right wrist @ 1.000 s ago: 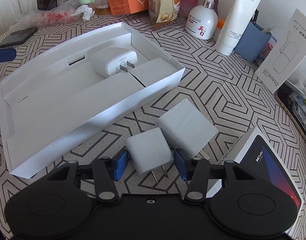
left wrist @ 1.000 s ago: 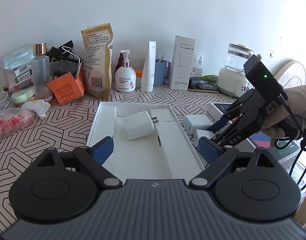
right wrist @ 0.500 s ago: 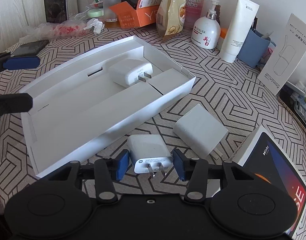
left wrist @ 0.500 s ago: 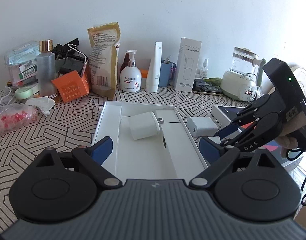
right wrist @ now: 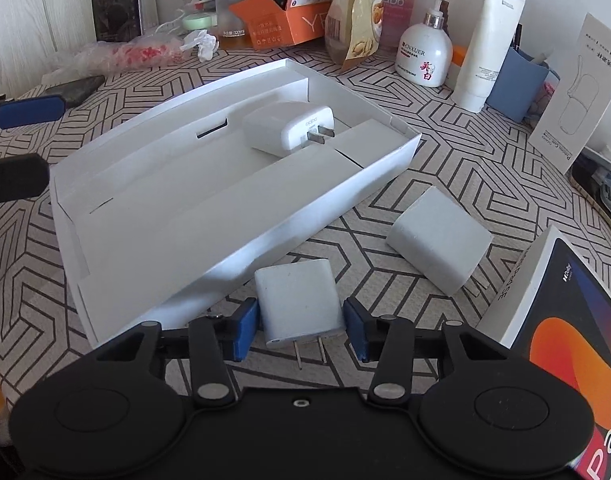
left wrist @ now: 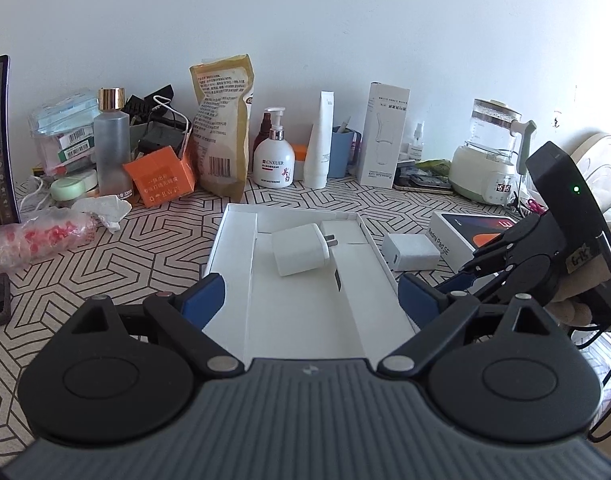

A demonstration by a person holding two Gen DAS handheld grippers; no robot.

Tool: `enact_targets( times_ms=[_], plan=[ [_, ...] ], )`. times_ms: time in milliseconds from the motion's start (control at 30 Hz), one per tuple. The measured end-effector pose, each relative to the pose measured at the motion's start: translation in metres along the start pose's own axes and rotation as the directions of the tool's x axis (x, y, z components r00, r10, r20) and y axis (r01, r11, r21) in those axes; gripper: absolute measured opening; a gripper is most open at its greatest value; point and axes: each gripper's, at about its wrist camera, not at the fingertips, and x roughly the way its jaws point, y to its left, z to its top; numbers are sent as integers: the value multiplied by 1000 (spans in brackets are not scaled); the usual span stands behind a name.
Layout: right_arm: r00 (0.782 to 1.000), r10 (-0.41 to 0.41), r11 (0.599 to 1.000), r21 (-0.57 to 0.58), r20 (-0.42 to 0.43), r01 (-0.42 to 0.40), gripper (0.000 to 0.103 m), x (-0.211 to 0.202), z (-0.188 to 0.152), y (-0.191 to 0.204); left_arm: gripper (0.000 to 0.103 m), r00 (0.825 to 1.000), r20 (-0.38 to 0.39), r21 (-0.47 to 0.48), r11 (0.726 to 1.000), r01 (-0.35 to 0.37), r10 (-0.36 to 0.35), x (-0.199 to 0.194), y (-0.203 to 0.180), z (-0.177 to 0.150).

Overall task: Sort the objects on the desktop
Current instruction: 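Grasp the small white charger with the right gripper and lift it, then carry the small charger with the right gripper over the tray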

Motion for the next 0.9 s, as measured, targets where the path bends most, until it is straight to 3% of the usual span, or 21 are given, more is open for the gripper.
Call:
enact_targets(
  times_ms=[300, 367, 400, 433, 500, 733, 833, 900],
  plan=[
    [998, 3, 1000, 31, 69, -5, 48, -38, 1, -6, 94, 1000, -14, -18, 1000, 5, -5, 11, -1, 6],
    [997, 6, 1000, 23, 79, -7, 44, -44, 5, -5, 94, 1000, -15, -19, 1000, 9, -9, 14, -2, 7],
    [996, 7, 1000, 19, 84, -8, 40, -47, 7, -4, 94, 1000, -15, -23, 1000, 8, -9, 16, -1, 7],
    [996, 8, 1000, 15, 90, -9, 29, -50, 9, -4, 94, 1000, -15, -27, 1000, 9, -10, 16, 0, 6],
    [995, 11, 1000, 7, 100, -11, 23, -56, 13, -3, 94, 1000, -16, -32, 999, 9, -9, 16, 2, 5],
    [999, 13, 1000, 0, 48, -13, 25, -39, 11, 1, 94, 1000, -16, -34, 999, -8, 8, 11, 6, 3],
    [999, 19, 1000, -2, 51, -19, 37, -36, 7, 2, 94, 1000, -15, -25, 1000, -6, 5, 10, 4, 2],
    [999, 17, 1000, 4, 50, -17, 39, -35, 5, 0, 94, 1000, -8, -20, 1000, -16, 15, 10, 3, 2]
  ],
)
